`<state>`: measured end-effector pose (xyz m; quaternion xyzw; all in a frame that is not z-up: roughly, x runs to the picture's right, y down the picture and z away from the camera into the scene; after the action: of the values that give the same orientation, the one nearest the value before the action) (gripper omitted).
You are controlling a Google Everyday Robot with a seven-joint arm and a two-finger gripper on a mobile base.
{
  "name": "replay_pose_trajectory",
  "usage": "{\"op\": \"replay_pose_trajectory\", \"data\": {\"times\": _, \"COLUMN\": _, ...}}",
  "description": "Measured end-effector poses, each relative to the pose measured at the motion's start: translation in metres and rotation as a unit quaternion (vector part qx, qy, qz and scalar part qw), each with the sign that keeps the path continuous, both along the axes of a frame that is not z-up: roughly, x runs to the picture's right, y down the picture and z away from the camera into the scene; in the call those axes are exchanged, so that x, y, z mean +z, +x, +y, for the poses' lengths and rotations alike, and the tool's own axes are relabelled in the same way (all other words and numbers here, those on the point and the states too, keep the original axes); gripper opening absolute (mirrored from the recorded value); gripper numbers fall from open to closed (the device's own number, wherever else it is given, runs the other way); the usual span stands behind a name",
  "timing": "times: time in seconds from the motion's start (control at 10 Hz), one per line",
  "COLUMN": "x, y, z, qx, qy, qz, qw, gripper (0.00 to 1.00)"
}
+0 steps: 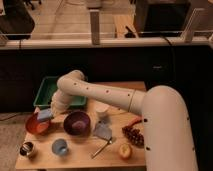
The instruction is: Wipe red bowl with sponge
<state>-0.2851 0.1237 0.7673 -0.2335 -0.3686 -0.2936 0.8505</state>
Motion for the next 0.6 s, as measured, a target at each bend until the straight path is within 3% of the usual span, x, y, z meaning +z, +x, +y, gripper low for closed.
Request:
{"op": "replay_pose_trajectory", "data": {"times": 0.4, "x": -0.010, "y": -0.021, "z": 0.024, "qx": -0.072, "qy": 0.027, "qz": -0.001, "qw": 0.9970, "gripper": 0.00}}
{"op": "replay_pose_trajectory", "data": {"times": 0.6, "x": 0.001, "y": -0.024, "z": 0.036, "qx": -0.099, "qy": 0.035, "qz": 0.022, "qw": 0.9942, "gripper": 0.00}}
